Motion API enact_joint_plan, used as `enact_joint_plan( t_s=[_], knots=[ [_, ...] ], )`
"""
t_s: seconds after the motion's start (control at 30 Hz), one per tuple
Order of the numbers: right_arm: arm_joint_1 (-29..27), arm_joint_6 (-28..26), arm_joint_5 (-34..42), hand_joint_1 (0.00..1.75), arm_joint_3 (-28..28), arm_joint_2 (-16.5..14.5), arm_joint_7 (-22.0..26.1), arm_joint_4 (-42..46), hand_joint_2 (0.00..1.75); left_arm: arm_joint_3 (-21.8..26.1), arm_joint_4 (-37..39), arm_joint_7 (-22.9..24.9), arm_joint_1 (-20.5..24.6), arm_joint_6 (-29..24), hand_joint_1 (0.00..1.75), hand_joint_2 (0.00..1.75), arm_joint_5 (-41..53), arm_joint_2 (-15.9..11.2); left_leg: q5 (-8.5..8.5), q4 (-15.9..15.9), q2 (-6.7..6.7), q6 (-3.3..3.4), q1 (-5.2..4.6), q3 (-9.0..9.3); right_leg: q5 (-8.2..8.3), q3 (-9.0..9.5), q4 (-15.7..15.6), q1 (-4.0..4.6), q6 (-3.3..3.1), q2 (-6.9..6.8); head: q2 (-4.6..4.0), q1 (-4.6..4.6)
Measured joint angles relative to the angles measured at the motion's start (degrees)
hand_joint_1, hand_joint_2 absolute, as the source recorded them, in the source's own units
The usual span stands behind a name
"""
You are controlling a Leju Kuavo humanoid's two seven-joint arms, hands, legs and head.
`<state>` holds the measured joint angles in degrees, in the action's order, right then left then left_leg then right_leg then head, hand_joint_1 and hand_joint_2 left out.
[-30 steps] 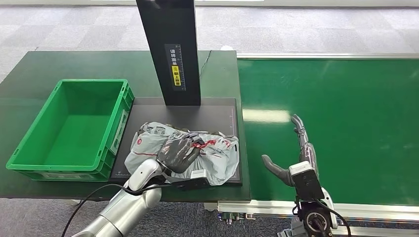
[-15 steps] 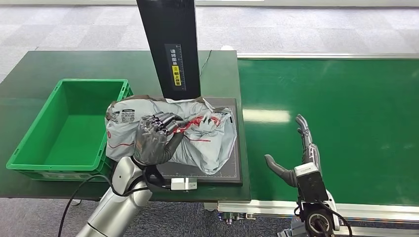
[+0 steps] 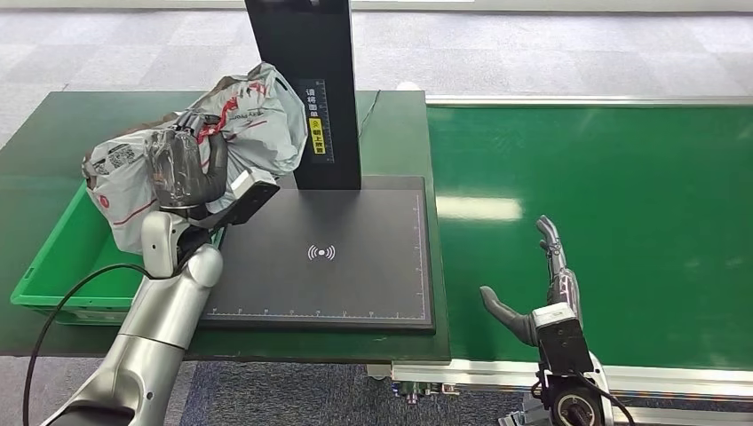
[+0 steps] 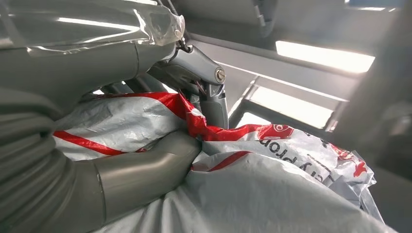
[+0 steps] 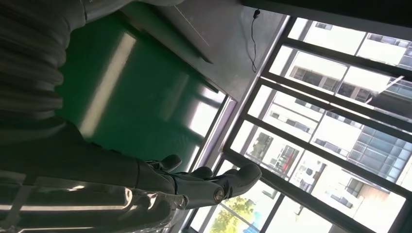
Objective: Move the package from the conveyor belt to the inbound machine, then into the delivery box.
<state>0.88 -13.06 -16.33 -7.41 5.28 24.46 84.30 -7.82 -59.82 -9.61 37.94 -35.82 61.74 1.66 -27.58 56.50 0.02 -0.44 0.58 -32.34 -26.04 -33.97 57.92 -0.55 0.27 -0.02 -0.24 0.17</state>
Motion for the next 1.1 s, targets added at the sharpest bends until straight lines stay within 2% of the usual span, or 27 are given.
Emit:
enact_joint_plan(
  t_s=[0.2, 0.27, 0.43, 0.53, 0.73, 0.77, 0.87, 0.9, 1.0, 1.1],
  knots=[
    [0.0, -0.01, 0.01, 0.0, 0.0, 0.09, -0.05, 0.0, 1.75, 1.87, 3.91, 1.64, 1.91, 0.03, 1.75, 1.75, 0.42, -0.7, -0.02, 0.0, 0.0, -0.01, 0.0, -0.03, -0.01, -0.03, -0.01, -0.01, 0.0, 0.0, 0.0, 0.01],
    [0.0, -0.02, 0.05, 0.0, 0.0, 0.11, -0.21, 0.0, 1.75, 2.63, 5.79, 5.26, 2.85, 0.22, 1.75, 1.75, 1.61, -1.08, -0.02, 0.0, 0.01, -0.01, 0.0, -0.04, -0.01, -0.03, -0.01, 0.0, 0.0, 0.0, 0.0, 0.01],
    [0.15, 0.35, -0.35, 0.0, 0.0, 0.11, -1.57, 0.01, 1.75, 5.8, 14.52, 17.75, 7.01, 2.3, 1.75, 1.75, 7.03, -3.65, 0.0, -0.01, 0.08, -0.03, 0.03, 0.0, 0.01, -0.02, 0.0, 0.03, -0.01, 0.06, 0.0, -0.01],
    [0.7, 1.17, -1.04, 0.0, 0.0, 0.09, -2.41, 0.0, 1.75, 7.6, 19.36, 22.1, 8.44, 6.4, 1.75, 1.75, 9.49, -5.3, 0.03, -0.01, 0.07, -0.05, 0.04, 0.0, 0.01, -0.02, 0.02, 0.04, -0.01, 0.05, 0.0, 0.01],
    [2.36, 2.7, -2.16, 0.0, -0.02, -0.22, -3.06, -0.27, 1.75, 9.8, 25.87, 25.23, 8.93, 18.49, 1.75, 1.75, 11.5, -7.42, 0.03, -0.01, 0.07, -0.06, 0.03, -0.05, 0.0, -0.04, 0.02, 0.03, -0.01, 0.05, 0.0, 0.02],
    [2.62, 2.94, -2.31, 0.0, -0.03, -0.34, -3.12, -0.4, 1.75, 10.09, 26.85, 25.52, 9.11, 20.64, 1.48, 1.75, 11.51, -7.72, 0.03, -0.01, 0.07, -0.06, 0.02, -0.05, 0.0, -0.05, 0.02, 0.03, -0.01, 0.05, 0.0, 0.02],
    [3.18, 3.28, -2.73, 0.0, -0.03, -0.73, -3.27, -0.8, 1.75, 10.66, 29.34, 25.74, 9.95, 26.14, 0.25, 1.75, 11.37, -8.39, 0.03, -0.01, 0.05, -0.06, 0.02, -0.06, 0.0, -0.05, 0.01, 0.03, -0.01, 0.03, 0.0, 0.01],
    [3.3, 3.29, -2.84, 0.0, -0.03, -0.84, -3.31, -0.92, 1.75, 10.78, 29.95, 25.48, 10.21, 27.43, 0.08, 1.75, 11.22, -8.48, 0.03, -0.01, 0.03, -0.06, 0.02, -0.06, 0.0, -0.05, 0.01, 0.03, -0.01, 0.02, 0.0, 0.01],
    [3.41, 3.29, -2.92, 0.0, -0.02, -1.05, -3.38, -1.21, 1.75, 10.97, 31.09, 24.56, 10.71, 28.15, 0.0, 1.75, 10.85, -8.44, 0.03, -0.01, 0.02, -0.06, 0.02, -0.05, 0.0, -0.05, 0.01, 0.03, -0.01, 0.01, 0.0, 0.01],
    [3.28, 3.29, -3.01, 0.0, -0.01, -1.15, -3.39, -1.29, 1.75, 11.14, 31.47, 24.14, 10.85, 23.55, 0.0, 1.75, 10.62, -8.07, 0.03, 0.0, 0.02, -0.06, 0.02, -0.05, 0.0, -0.05, 0.01, 0.03, -0.01, 0.02, 0.0, 0.01]
  ],
)
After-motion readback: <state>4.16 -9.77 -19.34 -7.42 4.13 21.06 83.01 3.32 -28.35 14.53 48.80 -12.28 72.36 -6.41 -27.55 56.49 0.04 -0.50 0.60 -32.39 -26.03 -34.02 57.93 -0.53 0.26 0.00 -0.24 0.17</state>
